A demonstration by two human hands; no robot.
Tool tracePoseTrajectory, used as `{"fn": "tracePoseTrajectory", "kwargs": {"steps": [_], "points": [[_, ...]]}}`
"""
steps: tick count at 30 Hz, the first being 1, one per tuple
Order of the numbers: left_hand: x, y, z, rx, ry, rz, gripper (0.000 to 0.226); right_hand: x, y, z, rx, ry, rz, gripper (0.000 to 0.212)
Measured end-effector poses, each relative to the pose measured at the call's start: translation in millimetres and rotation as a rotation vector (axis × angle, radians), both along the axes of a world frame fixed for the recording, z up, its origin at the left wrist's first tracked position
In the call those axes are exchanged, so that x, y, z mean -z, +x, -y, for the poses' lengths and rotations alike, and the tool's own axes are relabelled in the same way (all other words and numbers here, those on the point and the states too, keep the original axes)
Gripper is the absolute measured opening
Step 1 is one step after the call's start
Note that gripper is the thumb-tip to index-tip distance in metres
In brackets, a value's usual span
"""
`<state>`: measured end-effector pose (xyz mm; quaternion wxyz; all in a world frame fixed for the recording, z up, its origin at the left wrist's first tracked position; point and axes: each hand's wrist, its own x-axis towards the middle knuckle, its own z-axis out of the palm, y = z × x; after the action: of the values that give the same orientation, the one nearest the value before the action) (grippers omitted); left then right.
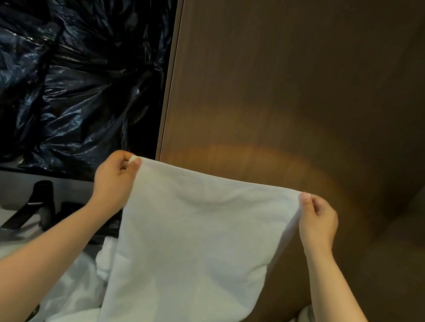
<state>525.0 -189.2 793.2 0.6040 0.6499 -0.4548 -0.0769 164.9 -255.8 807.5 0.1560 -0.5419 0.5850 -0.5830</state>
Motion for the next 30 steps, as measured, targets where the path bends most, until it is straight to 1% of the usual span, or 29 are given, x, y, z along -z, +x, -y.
{"fn": "tracePoseTrajectory", "kwargs": {"steps": [1, 3, 5, 7, 9, 12, 14, 16, 18, 20, 22, 24, 26, 30], "points": [[-1.8, -2.1, -2.6, 0.012, 0.002, 0.016, 0.007, -0.5, 1.7, -2.9, 0.003, -0.02, -0.01, 0.021], [-8.2, -8.7, -9.2, 0.044, 0.0, 0.039, 0.007, -3.1, 6.5, -12.4, 0.004, -0.08, -0.035, 0.019], [-19.9, -18.0, -18.8, 0.087, -0.006, 0.002, 0.012, -8.4, 9.5, -23.6, -0.025, -0.132, -0.04, 0.022], [-34.3, -26.9, -31.8, 0.123, -0.005, -0.071, 0.018, -17.9, 7.6, -33.4, -0.113, -0.135, -0.019, 0.026], [-50.8, -34.0, -47.3, 0.176, -0.018, -0.152, 0.021, -31.6, 3.3, -43.0, -0.262, -0.073, 0.037, 0.028], [-75.3, -41.4, -63.6, 0.385, -0.055, -0.32, 0.024, -51.9, -2.2, -51.7, -0.427, 0.086, 0.177, 0.027], [-86.1, -42.2, -64.8, 0.51, -0.026, -0.416, 0.024, -58.5, -3.3, -47.8, -0.436, 0.202, 0.233, 0.023], [-86.5, -40.3, -57.3, 0.534, 0.053, -0.449, 0.021, -57.7, -1.4, -39.5, -0.35, 0.296, 0.203, 0.022], [-71.8, -38.1, -42.0, 0.45, 0.176, -0.396, 0.02, -43.3, -1.1, -27.7, -0.24, 0.308, 0.143, 0.028], [-42.2, -32.9, -23.5, 0.273, 0.299, -0.219, 0.019, -19.2, 0.3, -17.6, -0.16, 0.271, 0.071, 0.032], [-6.4, -24.5, -11.0, 0.13, 0.345, -0.033, 0.014, 8.3, -1.7, -10.0, -0.133, 0.259, -0.018, 0.024], [24.3, -16.0, -6.4, 0.069, 0.345, 0.063, 0.013, 33.8, -5.5, -4.8, -0.096, 0.28, -0.105, 0.014], [46.5, -9.1, -6.2, 0.03, 0.358, 0.107, 0.012, 55.5, -7.6, -2.8, -0.072, 0.305, -0.172, 0.014], [64.3, -9.2, -10.3, 0.018, 0.312, 0.109, 0.017, 74.1, -2.7, -8.6, -0.094, 0.283, -0.194, 0.01]]}}
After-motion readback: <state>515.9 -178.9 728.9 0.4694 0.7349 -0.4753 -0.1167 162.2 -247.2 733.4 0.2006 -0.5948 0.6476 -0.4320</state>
